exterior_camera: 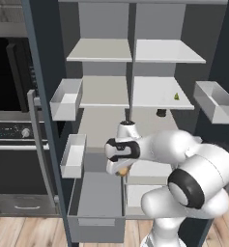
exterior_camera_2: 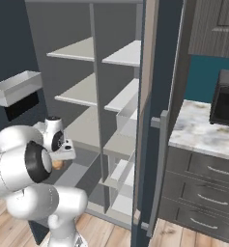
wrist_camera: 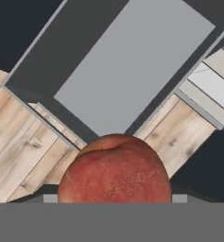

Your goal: Take the lemon wedge and peach from the fridge shelf and place them in the freezer drawer to begin freezing them.

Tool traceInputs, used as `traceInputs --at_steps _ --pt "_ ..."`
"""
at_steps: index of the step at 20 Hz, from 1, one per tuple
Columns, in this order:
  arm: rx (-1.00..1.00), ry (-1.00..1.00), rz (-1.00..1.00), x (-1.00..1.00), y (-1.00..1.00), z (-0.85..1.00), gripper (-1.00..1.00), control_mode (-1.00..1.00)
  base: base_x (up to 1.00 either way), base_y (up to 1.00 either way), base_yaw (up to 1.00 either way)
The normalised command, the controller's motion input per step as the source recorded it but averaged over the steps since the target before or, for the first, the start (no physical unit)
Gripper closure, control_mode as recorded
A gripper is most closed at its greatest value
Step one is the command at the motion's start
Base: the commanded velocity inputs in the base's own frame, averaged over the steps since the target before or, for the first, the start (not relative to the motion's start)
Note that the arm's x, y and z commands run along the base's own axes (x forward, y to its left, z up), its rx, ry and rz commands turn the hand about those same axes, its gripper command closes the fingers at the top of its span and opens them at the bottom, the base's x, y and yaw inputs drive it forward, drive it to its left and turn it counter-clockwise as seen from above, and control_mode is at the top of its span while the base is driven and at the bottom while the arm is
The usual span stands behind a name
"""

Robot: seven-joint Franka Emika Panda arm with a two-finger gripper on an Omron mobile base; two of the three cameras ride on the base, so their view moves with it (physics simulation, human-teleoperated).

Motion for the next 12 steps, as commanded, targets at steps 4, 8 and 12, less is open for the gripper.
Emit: traceInputs --at_steps 4,8,12 --pt "0.02 -0.09 0.14 0.07 0.0 -0.59 1.0 -1.0 0.0 0.0 0.0" --pt "0.07 -0.02 0.13 0.13 0.01 -0.63 1.0 -1.0 0.0 0.0 0.0" --pt "0.08 0.01 0.04 0.3 0.23 -0.28 1.0 -1.0 0.0 0.0 0.0"
